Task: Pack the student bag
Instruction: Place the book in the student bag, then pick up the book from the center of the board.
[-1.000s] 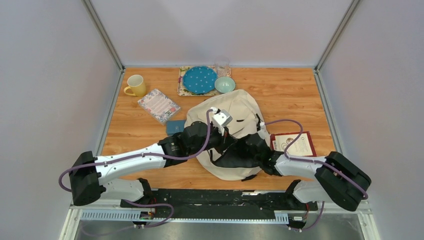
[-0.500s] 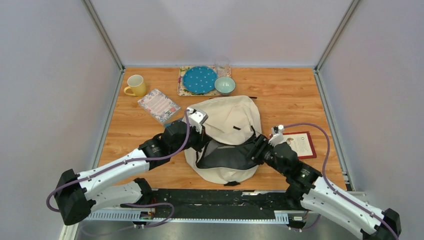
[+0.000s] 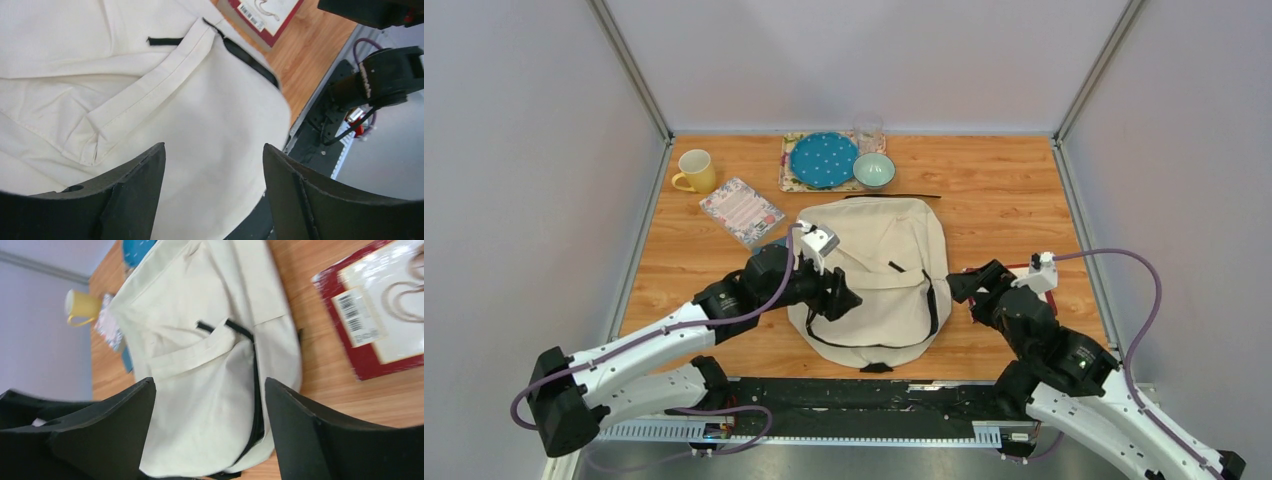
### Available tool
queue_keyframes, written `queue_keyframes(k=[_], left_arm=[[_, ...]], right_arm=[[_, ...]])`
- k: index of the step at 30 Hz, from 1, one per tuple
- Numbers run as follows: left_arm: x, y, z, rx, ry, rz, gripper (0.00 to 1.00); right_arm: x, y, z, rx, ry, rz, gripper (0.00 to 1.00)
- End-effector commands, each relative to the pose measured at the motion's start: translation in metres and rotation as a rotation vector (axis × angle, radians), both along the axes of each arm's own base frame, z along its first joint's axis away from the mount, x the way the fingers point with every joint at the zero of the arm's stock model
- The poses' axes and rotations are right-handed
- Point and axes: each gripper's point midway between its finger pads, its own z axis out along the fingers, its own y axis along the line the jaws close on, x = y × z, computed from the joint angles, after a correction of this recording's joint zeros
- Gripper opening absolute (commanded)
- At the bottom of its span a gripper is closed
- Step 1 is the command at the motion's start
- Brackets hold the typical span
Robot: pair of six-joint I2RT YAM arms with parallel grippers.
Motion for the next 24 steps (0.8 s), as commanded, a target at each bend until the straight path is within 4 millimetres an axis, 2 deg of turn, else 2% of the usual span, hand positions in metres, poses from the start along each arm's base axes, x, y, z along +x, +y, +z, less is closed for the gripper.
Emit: queue_keyframes(k=[1,4,5,6,10,11,12,13,14,16,17,18,19,20,22,24], left_arm=[[-0.001,-0.012,0.067,-0.191,-0.075,-0.025,0.79],[0.002,-0.024,0.089,-0.236,-0.105,-0.056,0.79],[0.006,-0.032,0.083,-0.213,-0.091,-0.066,0.79],[0.010,-0.040,0.103,-0.230,-0.126,-0.089,0.79],[0.021,-0.076,0.109,-0.188,-0.115,-0.186,0.79],[0.027,-0.089,0.096,-0.158,-0.091,-0.205,0.80],[0.032,-0.100,0.111,-0.171,-0.127,-0.226,0.80],[0.034,-0.109,0.111,-0.162,-0.130,-0.241,0.80],[0.041,-0.127,0.108,-0.147,-0.129,-0.258,0.80],[0.046,-0.146,0.103,-0.126,-0.126,-0.303,0.80],[0.053,-0.160,0.080,-0.090,-0.090,-0.321,0.80],[0.058,-0.172,0.092,-0.108,-0.110,-0.340,0.80],[0.059,-0.180,0.086,-0.105,-0.097,-0.369,0.80],[0.068,-0.194,0.075,-0.093,-0.084,-0.379,0.80],[0.071,-0.208,0.063,-0.085,-0.073,-0.411,0.80],[0.080,-0.225,0.041,-0.064,-0.060,-0.442,0.81]], right_arm=[[0.005,-0.063,-0.006,-0.247,0.037,-0.233,0.84],[0.009,-0.072,-0.011,-0.307,0.095,-0.268,0.86],[0.011,-0.073,-0.018,-0.305,0.146,-0.276,0.86],[0.013,-0.071,-0.015,-0.296,0.166,-0.264,0.87],[0.017,-0.074,-0.026,-0.261,0.288,-0.246,0.88],[0.020,-0.081,-0.029,-0.224,0.320,-0.271,0.89],[0.021,-0.086,-0.032,-0.200,0.340,-0.289,0.89],[0.021,-0.089,-0.039,-0.172,0.367,-0.303,0.89],[0.023,-0.096,-0.043,-0.097,0.399,-0.335,0.90],[0.021,-0.108,-0.052,-0.037,0.442,-0.396,0.90],[0.018,-0.113,-0.053,0.017,0.461,-0.432,0.89],[0.016,-0.118,-0.056,0.028,0.474,-0.461,0.89],[0.014,-0.122,-0.056,0.035,0.480,-0.487,0.89],[0.009,-0.128,-0.058,0.048,0.490,-0.527,0.89],[0.005,-0.133,-0.058,0.061,0.489,-0.566,0.89],[0.000,-0.138,-0.063,0.074,0.489,-0.615,0.90]])
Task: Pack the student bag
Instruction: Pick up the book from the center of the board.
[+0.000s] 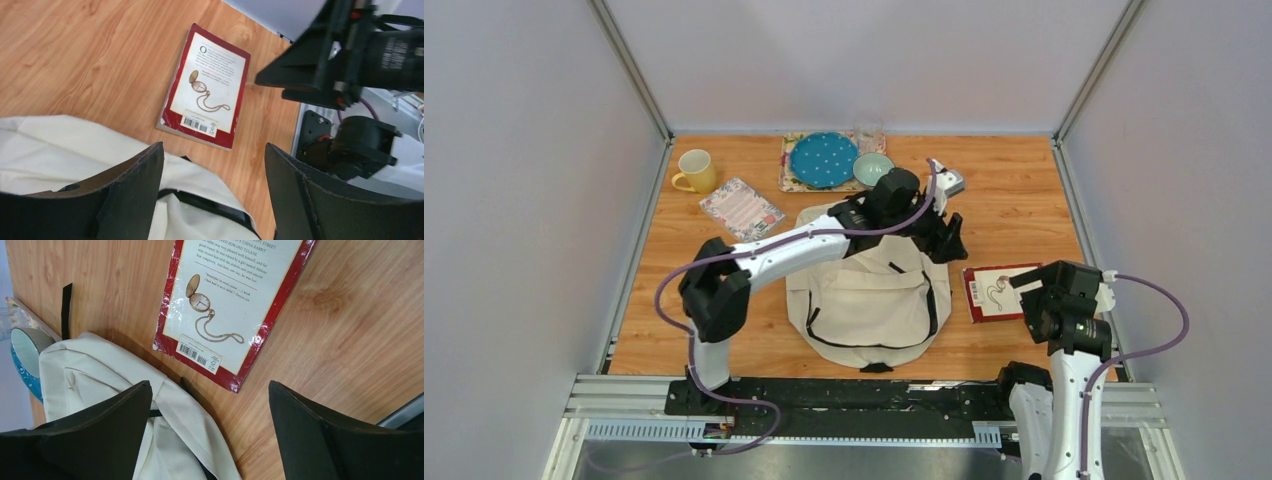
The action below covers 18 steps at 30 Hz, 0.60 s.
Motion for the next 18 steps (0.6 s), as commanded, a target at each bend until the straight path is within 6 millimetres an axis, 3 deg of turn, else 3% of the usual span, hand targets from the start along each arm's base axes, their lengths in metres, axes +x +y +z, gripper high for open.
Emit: queue_keyframes(k=[1,8,18], left_arm=[[0.002,-0.031,-0.017,-0.003,-0.018,-0.133,0.81],[0.018,-0.068,-0.075,0.006,0.015,-0.188,0.82],[0.032,-0.093,-0.133,0.011,0.047,-0.204,0.82]], right_arm=[[-0.010,0.005,-0.006,0.055,-0.003,-0.028,0.90],[-0.017,0.006,-0.023,0.092,0.027,-0.077,0.90],[-0.005,0.002,-0.049,0.158,0.046,-0.069,0.88]])
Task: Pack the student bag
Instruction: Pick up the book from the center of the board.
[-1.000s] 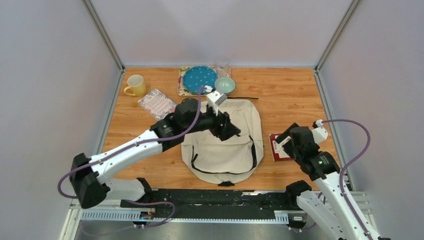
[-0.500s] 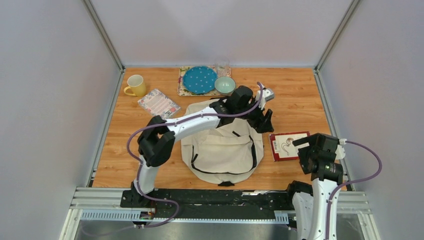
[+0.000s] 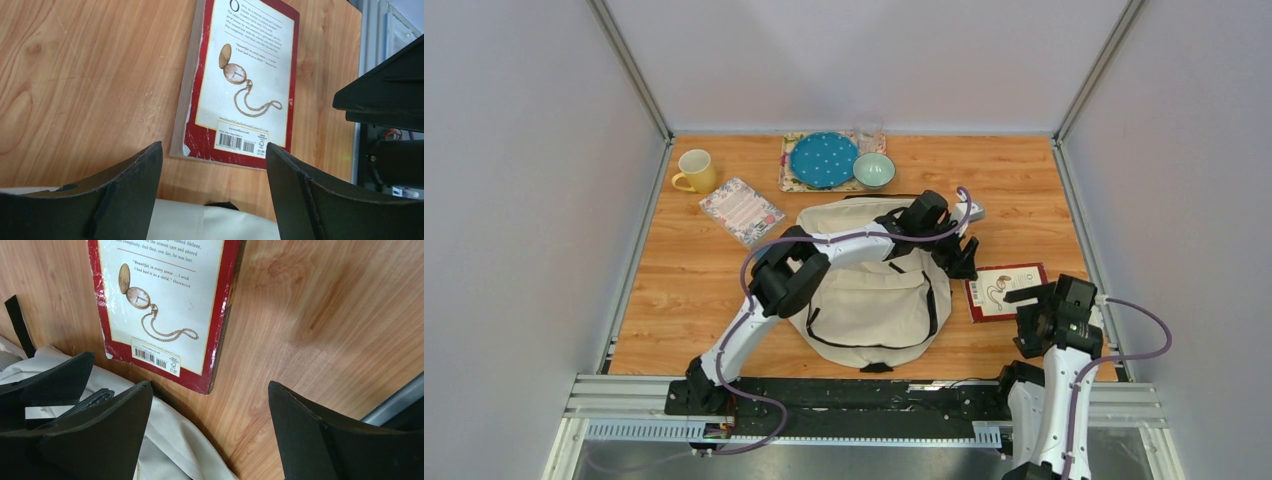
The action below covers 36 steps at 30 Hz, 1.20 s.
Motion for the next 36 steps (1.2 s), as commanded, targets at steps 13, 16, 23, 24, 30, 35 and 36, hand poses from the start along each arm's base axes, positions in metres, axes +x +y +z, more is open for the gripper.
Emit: queue_keyframes(k=[13,16,23,24,30,35,36], left_arm=[[0.002,-0.031,-0.008,-0.105,0.032,-0.063,0.75],[-0.003,-0.032,0.002,-0.125,0.068,-0.076,0.67],[-0.016,-0.034,0.024,-0.181,0.140,-0.123,0.50],[-0.017,-0.035,0.030,-0.196,0.137,-0.130,0.49],[-0.023,-0.036,0.035,-0.199,0.142,-0.153,0.47],[-0.020,-0.031,0.008,-0.107,0.178,-0.108,0.49],[-0.019,-0.030,0.004,-0.094,0.182,-0.102,0.48]], right_arm=[[0.039,-0.013,-0.027,0.020,-0.026,0.090,0.80],[0.045,-0.011,-0.030,0.040,-0.028,0.114,0.77],[0.052,-0.004,-0.038,0.088,-0.031,0.165,0.73],[0.052,-0.003,-0.039,0.093,-0.030,0.167,0.73],[0.052,0.000,-0.044,0.110,-0.030,0.181,0.70],[0.052,0.001,-0.043,0.111,-0.032,0.187,0.70],[0.052,0.001,-0.042,0.112,-0.035,0.188,0.70]])
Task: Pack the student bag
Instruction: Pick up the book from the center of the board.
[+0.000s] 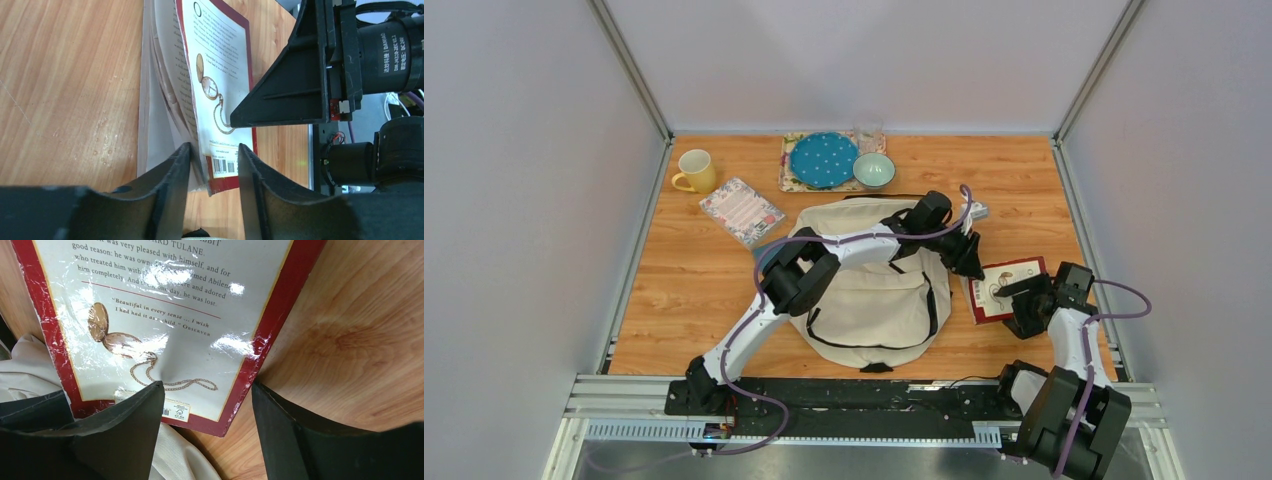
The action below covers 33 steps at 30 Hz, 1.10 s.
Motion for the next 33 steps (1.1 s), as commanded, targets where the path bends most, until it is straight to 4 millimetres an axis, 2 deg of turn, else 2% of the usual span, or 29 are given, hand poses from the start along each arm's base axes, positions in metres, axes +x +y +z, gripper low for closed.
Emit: queue_keyframes(k=[1,3,4,6,7,9,12,15,16,18,19,20,21,22,24,25,26,27,29,30,32,33], left_arm=[[-0.003,-0.004,0.001,0.025,0.008,-0.010,0.44],[0.000,-0.003,-0.006,0.046,0.013,0.008,0.34],[0.000,0.000,-0.014,0.078,0.029,0.022,0.21],[0.002,0.001,-0.020,0.097,0.031,0.042,0.05],[0.003,0.001,-0.021,0.102,0.037,0.048,0.00],[0.005,0.001,-0.022,0.108,0.037,0.067,0.00],[0.012,-0.002,-0.011,0.102,0.020,0.096,0.00],[0.016,-0.007,0.020,0.048,-0.010,0.108,0.00],[0.017,-0.009,0.041,0.017,-0.032,0.111,0.00],[0.023,-0.010,0.067,-0.025,-0.072,0.130,0.00],[0.024,-0.009,0.091,-0.058,-0.102,0.138,0.00],[0.026,-0.008,0.104,-0.076,-0.121,0.150,0.00],[0.027,-0.008,0.118,-0.095,-0.140,0.159,0.00],[0.027,-0.005,0.141,-0.128,-0.168,0.166,0.00],[0.028,0.000,0.163,-0.150,-0.197,0.186,0.00],[0.027,0.005,0.184,-0.176,-0.227,0.193,0.00],[0.027,0.008,0.192,-0.181,-0.244,0.201,0.00],[0.027,0.013,0.209,-0.198,-0.270,0.219,0.00],[0.030,0.019,0.225,-0.206,-0.317,0.240,0.00],[0.030,0.025,0.243,-0.225,-0.346,0.263,0.00],[0.032,0.031,0.260,-0.249,-0.388,0.278,0.00],[0.031,0.037,0.279,-0.274,-0.414,0.295,0.00]], right_arm=[[0.007,0.001,0.003,-0.005,-0.048,0.026,0.70],[0.007,0.001,0.004,-0.004,-0.047,0.028,0.70],[0.007,0.000,0.007,-0.010,-0.052,0.030,0.70],[0.007,0.000,0.011,-0.017,-0.051,0.038,0.70],[0.007,-0.001,0.015,-0.025,-0.058,0.043,0.70],[0.004,-0.003,0.021,-0.043,-0.060,0.047,0.70],[0.002,-0.010,0.038,-0.075,-0.082,0.044,0.72],[-0.003,-0.018,0.060,-0.111,-0.119,0.027,0.75],[-0.004,-0.022,0.066,-0.125,-0.131,0.012,0.76],[-0.008,-0.025,0.084,-0.157,-0.159,-0.001,0.77],[-0.011,-0.028,0.090,-0.172,-0.156,-0.022,0.78],[-0.011,-0.028,0.098,-0.178,-0.168,-0.027,0.78],[-0.014,-0.026,0.099,-0.174,-0.163,-0.030,0.78],[-0.015,-0.024,0.102,-0.170,-0.178,-0.043,0.79],[-0.016,-0.021,0.104,-0.161,-0.194,-0.047,0.79],[-0.016,-0.018,0.107,-0.153,-0.217,-0.047,0.79],[-0.016,-0.015,0.109,-0.143,-0.230,-0.041,0.78],[-0.015,-0.012,0.113,-0.137,-0.249,-0.031,0.78],[-0.013,0.000,0.124,-0.116,-0.306,0.039,0.78],[-0.011,0.005,0.129,-0.108,-0.333,0.077,0.77],[-0.010,0.013,0.143,-0.112,-0.379,0.137,0.77],[-0.010,0.015,0.145,-0.120,-0.387,0.146,0.77]])
